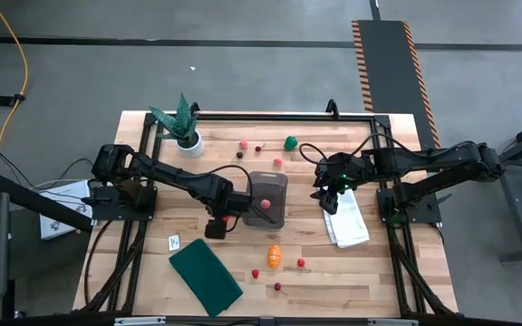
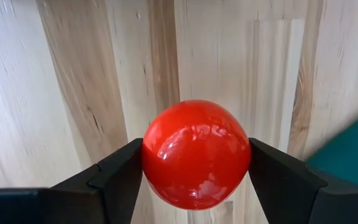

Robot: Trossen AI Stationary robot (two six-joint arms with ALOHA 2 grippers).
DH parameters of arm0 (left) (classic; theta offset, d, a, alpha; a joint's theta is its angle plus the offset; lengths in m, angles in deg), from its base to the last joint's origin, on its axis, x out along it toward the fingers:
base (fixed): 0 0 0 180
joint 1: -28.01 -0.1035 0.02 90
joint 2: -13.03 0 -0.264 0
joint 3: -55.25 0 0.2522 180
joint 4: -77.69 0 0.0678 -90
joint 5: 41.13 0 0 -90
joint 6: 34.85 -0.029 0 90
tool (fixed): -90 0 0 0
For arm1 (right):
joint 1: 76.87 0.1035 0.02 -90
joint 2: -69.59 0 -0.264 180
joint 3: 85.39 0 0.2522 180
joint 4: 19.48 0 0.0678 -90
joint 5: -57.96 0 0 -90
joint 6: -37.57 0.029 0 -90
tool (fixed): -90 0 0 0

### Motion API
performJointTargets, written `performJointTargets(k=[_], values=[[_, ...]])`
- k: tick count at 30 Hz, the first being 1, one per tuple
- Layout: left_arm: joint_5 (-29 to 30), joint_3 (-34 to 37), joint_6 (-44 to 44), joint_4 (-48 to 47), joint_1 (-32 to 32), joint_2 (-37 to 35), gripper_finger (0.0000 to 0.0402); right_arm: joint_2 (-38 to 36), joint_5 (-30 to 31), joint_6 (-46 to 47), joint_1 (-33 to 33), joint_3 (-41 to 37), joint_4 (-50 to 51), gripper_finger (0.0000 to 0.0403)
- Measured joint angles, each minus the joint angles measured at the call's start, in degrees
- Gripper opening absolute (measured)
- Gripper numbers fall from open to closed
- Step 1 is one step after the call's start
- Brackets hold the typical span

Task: Pick and placing Produce into tupperware
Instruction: Put the tomato into the transparent black bin

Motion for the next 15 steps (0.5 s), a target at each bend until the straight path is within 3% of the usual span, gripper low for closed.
performJointTargets(k=[15], values=[[0.0,-4.6,-0.1,-0.8,0.0,0.0,0.0258,0.0,0.0,0.0,0.0,0.0,-0.3,0.0181]])
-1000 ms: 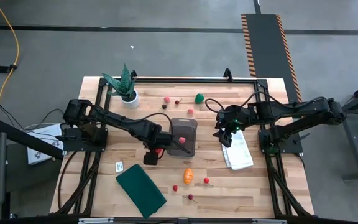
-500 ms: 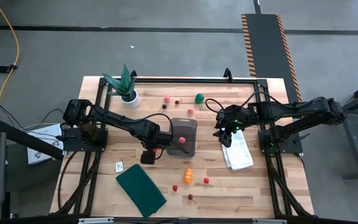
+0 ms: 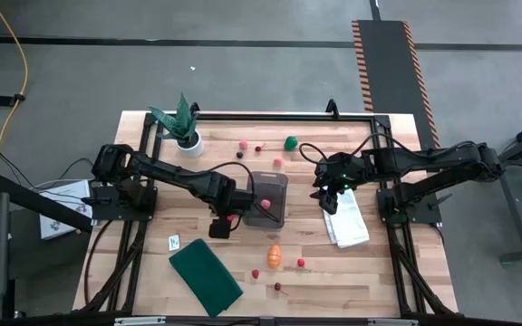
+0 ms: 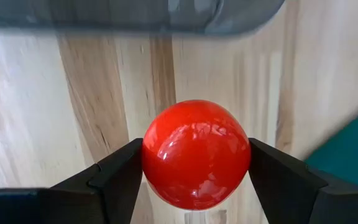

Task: Pick and placing Produce into tupperware
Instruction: Put the tomato into the transparent black bin

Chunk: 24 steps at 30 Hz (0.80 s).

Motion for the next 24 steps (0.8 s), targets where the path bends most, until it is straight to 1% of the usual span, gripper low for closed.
performJointTargets(k=[13,18,24], values=[[1.7,-8.7,-1.2,-7.1,0.0,0.0,0.0259,0.0,0.0,0.0,0.0,0.0,0.0,0.0181],[2.0,-11.3,-1.1,-8.5,0.0,0.0,0.0259,0.0,0.0,-0.2,0.0,0.0,0.0,0.0181],[4.2,-14.7,-0.9,-9.2,0.0,0.0,0.0259,0.0,0.0,-0.6,0.0,0.0,-0.3,0.0181]])
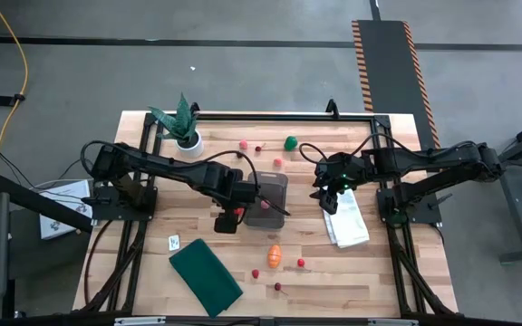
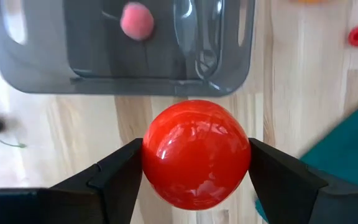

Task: Pick and placing Produce into tupperware
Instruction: Put the tomato into the transparent black bin

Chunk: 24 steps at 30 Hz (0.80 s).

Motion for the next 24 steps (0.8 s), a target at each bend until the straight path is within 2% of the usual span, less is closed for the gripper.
performJointTargets(k=[7,14,24], values=[[2.4,-4.0,0.0,0.0,-0.3,0.0,0.0259,0.0,0.0,-0.2,0.0,0.0,-2.2,0.0181],[2.2,-6.2,0.2,0.7,-3.1,0.0,0.0259,0.0,-0.5,0.1,0.0,0.0,-4.3,0.0181],[-0.8,-6.4,-1.4,7.8,-7.6,0.0,0.0259,0.0,-1.0,0.6,0.0,0.0,-4.4,0.0181]])
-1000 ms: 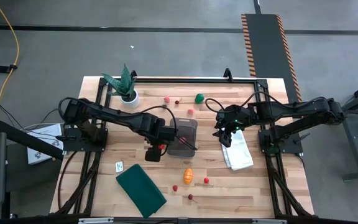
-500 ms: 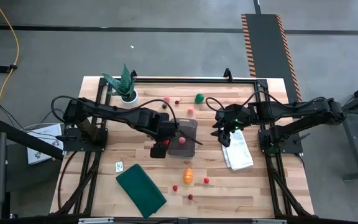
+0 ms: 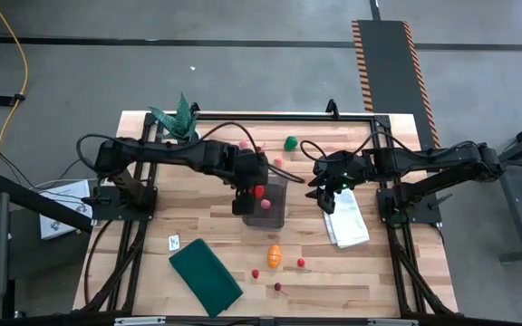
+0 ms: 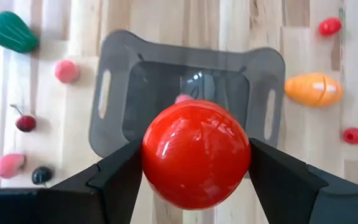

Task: Pick and placing Produce into tupperware
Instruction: Put the tomato into the transparent black bin

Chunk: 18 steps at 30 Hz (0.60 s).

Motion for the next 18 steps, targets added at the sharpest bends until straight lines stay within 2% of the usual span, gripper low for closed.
performJointTargets(k=[11,18], values=[[-0.1,0.0,-3.5,1.9,-5.0,0.0,0.0259,-0.2,-0.1,0.5,0.0,0.0,0.1,0.0181],[-2.1,0.0,-5.0,3.0,-7.8,0.7,0.0259,-3.9,1.6,0.7,0.0,0.0,0.1,0.0181]])
